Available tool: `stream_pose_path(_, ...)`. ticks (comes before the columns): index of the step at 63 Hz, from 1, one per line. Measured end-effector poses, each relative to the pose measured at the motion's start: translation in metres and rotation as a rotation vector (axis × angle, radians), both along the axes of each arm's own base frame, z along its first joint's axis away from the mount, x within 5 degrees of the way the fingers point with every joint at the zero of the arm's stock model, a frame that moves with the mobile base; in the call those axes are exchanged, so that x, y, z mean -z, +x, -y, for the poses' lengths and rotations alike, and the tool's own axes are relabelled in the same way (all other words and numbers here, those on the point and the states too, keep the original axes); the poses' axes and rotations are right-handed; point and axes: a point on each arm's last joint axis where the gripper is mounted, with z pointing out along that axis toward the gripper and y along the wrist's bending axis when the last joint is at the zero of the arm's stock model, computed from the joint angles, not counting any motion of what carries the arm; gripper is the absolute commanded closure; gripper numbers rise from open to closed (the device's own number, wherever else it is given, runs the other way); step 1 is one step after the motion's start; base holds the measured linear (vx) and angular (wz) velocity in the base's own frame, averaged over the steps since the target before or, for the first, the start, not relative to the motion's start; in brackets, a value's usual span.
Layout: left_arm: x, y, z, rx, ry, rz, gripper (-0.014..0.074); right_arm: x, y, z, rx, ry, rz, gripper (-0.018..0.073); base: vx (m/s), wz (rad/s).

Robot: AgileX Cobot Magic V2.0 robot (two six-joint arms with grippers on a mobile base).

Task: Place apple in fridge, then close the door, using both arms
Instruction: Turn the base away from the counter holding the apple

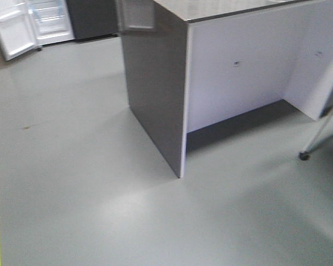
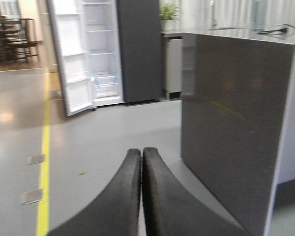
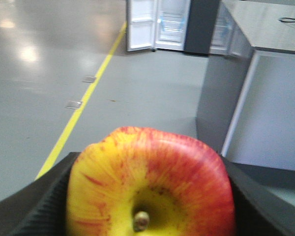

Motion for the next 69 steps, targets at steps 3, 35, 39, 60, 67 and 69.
stream_pose_path(3,0.0000,0.0000,0.0000,0.000,0.000,0.000,0.0604,0.0000,0.0000,0.0000,0.000,0.000,0.000,0.0557,0.03,0.50)
stream_pose_path(35,0.0000,0.0000,0.0000,0.000,0.000,0.000,0.0604,0.0000,0.0000,0.0000,0.000,0.000,0.000,0.0557,0.04,0.34)
stream_pose_path(39,0.0000,0.0000,0.0000,0.000,0.000,0.000,0.0604,0.0000,0.0000,0.0000,0.000,0.000,0.000,0.0557,0.07,0.30)
stream_pose_path(60,0.0000,0.0000,0.0000,0.000,0.000,0.000,0.0604,0.0000,0.0000,0.0000,0.000,0.000,0.000,0.0557,0.09,0.35)
stream_pose_path(67,0.0000,0.0000,0.0000,0.000,0.000,0.000,0.0604,0.0000,0.0000,0.0000,0.000,0.000,0.000,0.0557,0.10,0.39)
stream_pose_path(69,0.0000,0.0000,0.0000,0.000,0.000,0.000,0.0604,0.0000,0.0000,0.0000,0.000,0.000,0.000,0.0557,0.10,0.39)
